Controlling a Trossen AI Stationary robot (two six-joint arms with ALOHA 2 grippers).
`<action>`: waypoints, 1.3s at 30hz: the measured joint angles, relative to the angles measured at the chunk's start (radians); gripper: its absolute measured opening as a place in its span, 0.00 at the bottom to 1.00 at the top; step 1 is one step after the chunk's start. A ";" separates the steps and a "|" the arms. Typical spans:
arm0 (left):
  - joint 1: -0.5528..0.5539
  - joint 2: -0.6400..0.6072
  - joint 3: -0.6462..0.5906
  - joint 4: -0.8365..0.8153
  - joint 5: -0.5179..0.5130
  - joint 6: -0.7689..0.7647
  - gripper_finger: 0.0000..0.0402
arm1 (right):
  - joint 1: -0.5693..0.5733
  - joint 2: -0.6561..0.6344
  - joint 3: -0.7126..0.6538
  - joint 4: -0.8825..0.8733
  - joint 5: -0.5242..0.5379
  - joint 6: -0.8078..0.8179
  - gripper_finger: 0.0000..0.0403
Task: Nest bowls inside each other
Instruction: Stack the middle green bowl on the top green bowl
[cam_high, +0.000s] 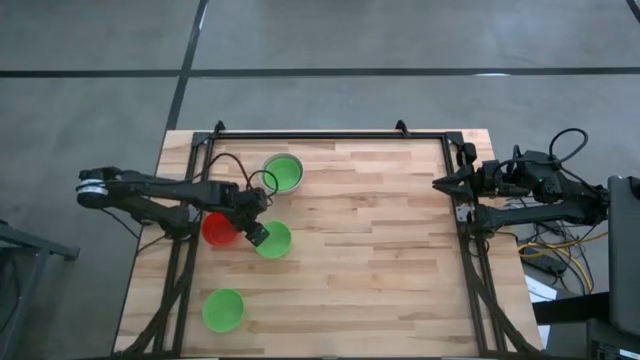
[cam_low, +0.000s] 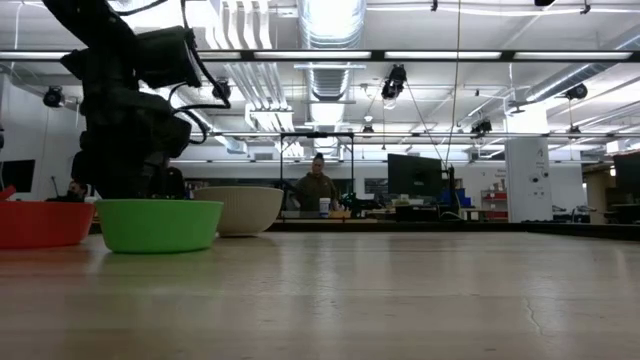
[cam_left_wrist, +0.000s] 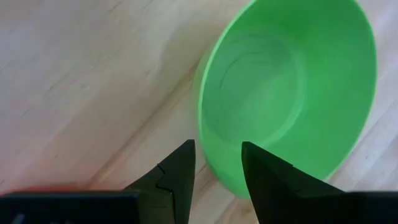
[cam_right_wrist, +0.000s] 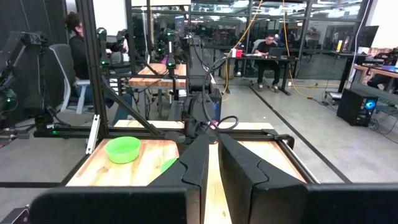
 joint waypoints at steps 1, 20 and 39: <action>0.000 0.005 0.000 0.012 0.000 0.000 0.34 | 0.000 0.000 0.000 0.000 0.000 0.000 0.08; 0.000 0.041 -0.007 0.060 0.021 0.000 0.17 | 0.000 0.000 0.000 0.000 0.000 0.000 0.08; 0.000 0.035 0.013 0.061 0.001 0.011 0.01 | 0.000 0.000 0.000 0.000 0.000 0.000 0.08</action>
